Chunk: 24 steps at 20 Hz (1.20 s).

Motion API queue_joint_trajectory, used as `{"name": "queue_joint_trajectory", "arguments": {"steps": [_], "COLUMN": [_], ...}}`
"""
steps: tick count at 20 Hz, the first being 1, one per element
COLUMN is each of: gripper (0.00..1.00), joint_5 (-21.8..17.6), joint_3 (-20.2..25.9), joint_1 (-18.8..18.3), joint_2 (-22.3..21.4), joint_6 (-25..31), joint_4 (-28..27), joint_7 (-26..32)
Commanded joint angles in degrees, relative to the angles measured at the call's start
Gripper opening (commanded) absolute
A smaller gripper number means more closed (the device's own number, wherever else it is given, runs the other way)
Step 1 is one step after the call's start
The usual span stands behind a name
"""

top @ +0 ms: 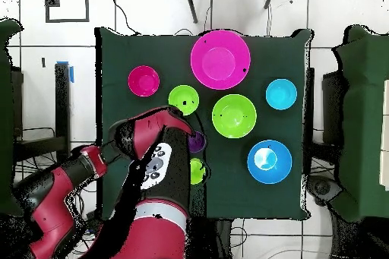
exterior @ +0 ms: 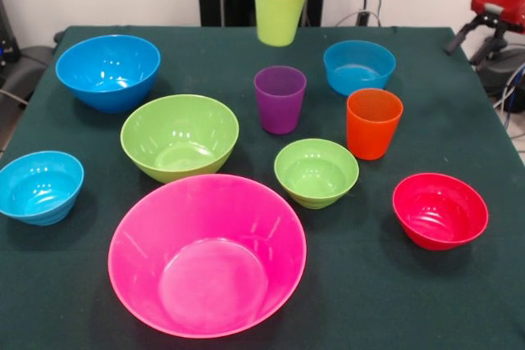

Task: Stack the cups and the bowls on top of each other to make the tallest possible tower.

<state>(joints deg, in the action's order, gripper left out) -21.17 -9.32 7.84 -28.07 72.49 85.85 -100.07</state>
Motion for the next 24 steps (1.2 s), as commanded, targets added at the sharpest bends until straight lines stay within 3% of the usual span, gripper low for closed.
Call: {"name": "queue_joint_trajectory", "arguments": {"steps": [1, 24], "gripper": [0.0, 0.0], "joint_5": [1.63, 2.05], "joint_3": [5.76, 4.46], "joint_1": [0.59, 0.36], "joint_2": [1.97, 0.49], "joint_6": [4.08, -0.87], "joint_4": [-3.81, 0.22], "joint_7": [-3.04, -4.84]}}
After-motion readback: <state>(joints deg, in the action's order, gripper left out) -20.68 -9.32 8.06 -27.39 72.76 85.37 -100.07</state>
